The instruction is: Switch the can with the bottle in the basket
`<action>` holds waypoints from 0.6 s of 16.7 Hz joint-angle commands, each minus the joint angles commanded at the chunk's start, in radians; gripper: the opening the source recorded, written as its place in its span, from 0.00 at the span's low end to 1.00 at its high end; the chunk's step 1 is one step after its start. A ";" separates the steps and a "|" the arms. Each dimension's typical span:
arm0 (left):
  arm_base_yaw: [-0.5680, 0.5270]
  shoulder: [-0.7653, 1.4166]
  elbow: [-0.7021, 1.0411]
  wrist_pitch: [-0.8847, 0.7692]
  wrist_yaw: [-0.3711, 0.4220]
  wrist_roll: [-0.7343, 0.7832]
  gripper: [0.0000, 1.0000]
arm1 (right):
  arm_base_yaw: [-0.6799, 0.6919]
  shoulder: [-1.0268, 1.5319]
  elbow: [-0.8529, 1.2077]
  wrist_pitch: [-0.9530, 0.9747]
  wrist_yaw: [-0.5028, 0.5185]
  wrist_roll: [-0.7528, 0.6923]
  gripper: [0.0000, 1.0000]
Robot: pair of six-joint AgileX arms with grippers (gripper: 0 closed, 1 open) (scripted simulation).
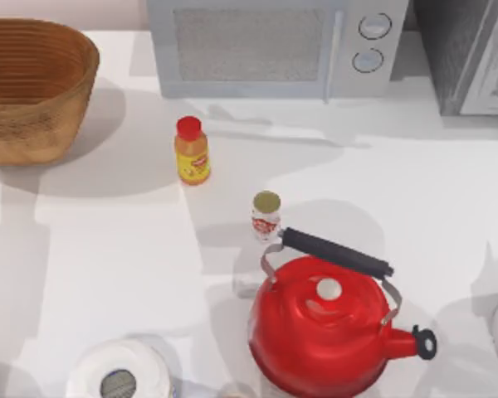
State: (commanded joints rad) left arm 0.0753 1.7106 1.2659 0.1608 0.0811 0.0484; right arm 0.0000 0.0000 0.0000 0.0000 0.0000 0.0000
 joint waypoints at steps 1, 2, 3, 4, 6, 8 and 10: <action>0.000 0.000 0.000 0.000 0.000 0.000 0.00 | 0.000 0.000 0.000 0.000 0.000 0.000 1.00; 0.000 0.000 0.000 0.000 0.000 0.000 0.00 | 0.000 0.000 0.000 0.000 0.000 0.000 1.00; 0.000 0.000 0.000 0.000 0.000 0.000 0.08 | 0.000 0.000 0.000 0.000 0.000 0.000 1.00; 0.000 0.000 0.000 0.000 0.000 0.000 0.15 | 0.000 0.000 0.000 0.000 0.000 0.000 1.00; 0.000 0.000 0.000 0.000 0.000 0.000 0.30 | 0.000 0.000 0.000 0.000 0.000 0.000 1.00; 0.000 0.000 0.000 0.000 0.000 0.000 0.45 | 0.000 0.000 0.000 0.000 0.000 0.000 1.00; 0.000 0.000 0.000 0.000 0.000 0.000 0.60 | 0.000 0.000 0.000 0.000 0.000 0.000 1.00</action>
State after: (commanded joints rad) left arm 0.0753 1.7106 1.2659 0.1608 0.0811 0.0484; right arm 0.0000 0.0000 0.0000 0.0000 0.0000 0.0000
